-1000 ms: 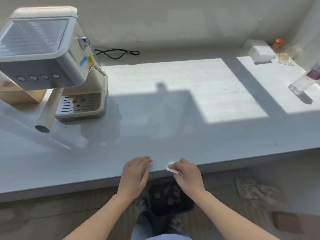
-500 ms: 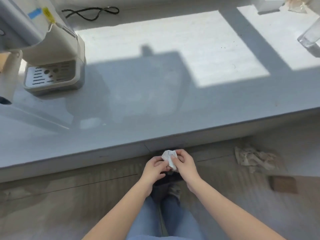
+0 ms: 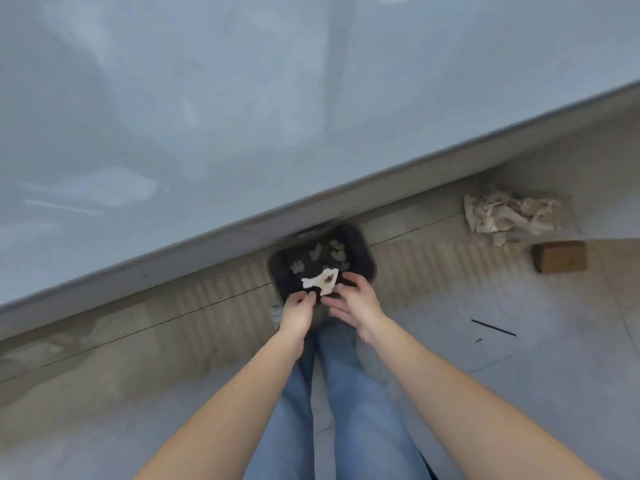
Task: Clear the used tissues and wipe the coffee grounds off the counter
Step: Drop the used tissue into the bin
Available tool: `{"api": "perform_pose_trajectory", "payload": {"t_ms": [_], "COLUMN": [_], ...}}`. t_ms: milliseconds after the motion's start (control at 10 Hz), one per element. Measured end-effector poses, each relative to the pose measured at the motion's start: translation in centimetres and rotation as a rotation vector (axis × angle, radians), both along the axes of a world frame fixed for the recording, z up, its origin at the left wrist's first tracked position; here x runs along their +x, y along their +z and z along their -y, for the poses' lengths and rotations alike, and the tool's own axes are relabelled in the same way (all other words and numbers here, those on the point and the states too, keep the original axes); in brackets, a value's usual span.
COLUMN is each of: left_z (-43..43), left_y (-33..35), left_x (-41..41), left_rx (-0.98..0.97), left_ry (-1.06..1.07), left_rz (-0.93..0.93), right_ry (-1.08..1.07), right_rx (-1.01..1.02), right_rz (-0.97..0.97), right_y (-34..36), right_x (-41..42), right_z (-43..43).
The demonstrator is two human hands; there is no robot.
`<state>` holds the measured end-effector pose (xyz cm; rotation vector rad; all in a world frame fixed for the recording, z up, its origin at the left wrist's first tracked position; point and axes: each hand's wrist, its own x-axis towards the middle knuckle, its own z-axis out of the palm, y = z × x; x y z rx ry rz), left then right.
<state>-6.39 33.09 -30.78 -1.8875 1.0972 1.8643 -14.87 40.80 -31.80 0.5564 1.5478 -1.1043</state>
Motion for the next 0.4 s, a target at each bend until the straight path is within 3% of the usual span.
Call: {"api": "perform_pose_trajectory", "payload": {"t_ms": [300, 400], "left_z": [2.8, 3.3], "left_y": [0.8, 2.3], "left_x": [2.3, 1.8], "left_rx": [-0.170, -0.333], "left_ry": [-0.375, -0.571], "left_rz": [-0.048, -0.094], "right_ry": [0.153, 0.388], "right_rx": [0.080, 0.117], "right_rz": [-0.158, -0.368], "right_y": [0.6, 2.3], "right_x": [0.3, 0.3], "right_z": [0.3, 0.8]}}
